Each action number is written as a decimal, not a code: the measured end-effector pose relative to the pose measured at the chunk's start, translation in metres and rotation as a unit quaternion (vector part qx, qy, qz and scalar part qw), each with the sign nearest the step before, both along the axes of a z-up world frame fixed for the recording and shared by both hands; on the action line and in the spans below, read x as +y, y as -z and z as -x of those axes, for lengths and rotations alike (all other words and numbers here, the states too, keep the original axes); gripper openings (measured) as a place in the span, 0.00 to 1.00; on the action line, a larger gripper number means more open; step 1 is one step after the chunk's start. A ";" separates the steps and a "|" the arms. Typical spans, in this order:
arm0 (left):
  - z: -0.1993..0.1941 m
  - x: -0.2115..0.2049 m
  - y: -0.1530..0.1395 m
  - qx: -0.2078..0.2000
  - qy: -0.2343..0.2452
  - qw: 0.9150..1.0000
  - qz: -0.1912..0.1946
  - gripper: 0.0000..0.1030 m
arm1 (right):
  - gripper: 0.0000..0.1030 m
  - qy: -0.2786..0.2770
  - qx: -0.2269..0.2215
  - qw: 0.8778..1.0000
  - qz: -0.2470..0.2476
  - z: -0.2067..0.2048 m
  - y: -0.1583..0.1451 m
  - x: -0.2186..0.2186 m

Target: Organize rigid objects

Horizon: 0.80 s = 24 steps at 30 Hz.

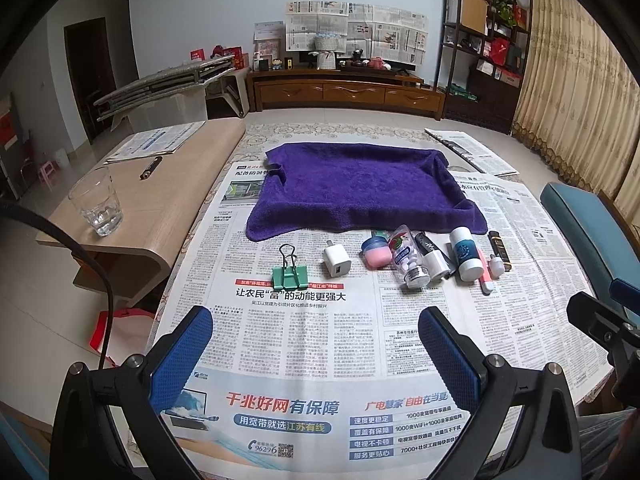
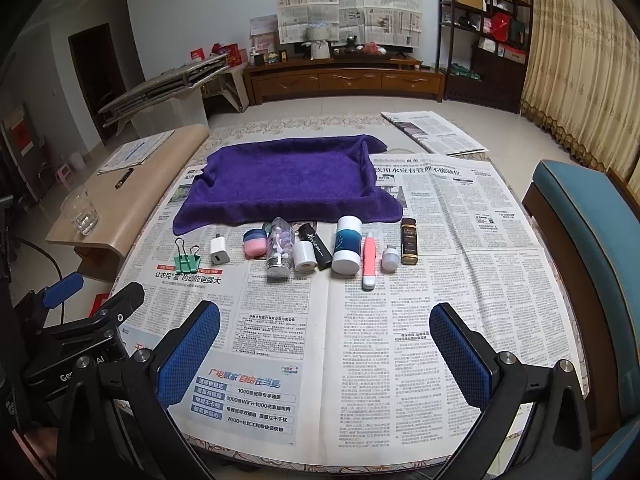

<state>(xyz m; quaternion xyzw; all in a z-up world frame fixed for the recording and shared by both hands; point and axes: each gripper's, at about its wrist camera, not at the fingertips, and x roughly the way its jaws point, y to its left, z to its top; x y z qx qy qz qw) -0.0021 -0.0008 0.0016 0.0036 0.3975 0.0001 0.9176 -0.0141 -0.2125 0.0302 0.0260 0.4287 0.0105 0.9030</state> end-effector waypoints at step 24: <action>0.003 0.010 -0.004 -0.009 0.000 1.000 0.004 1.00 | 1.00 0.000 0.002 1.000 -0.002 0.001 -0.002 -0.004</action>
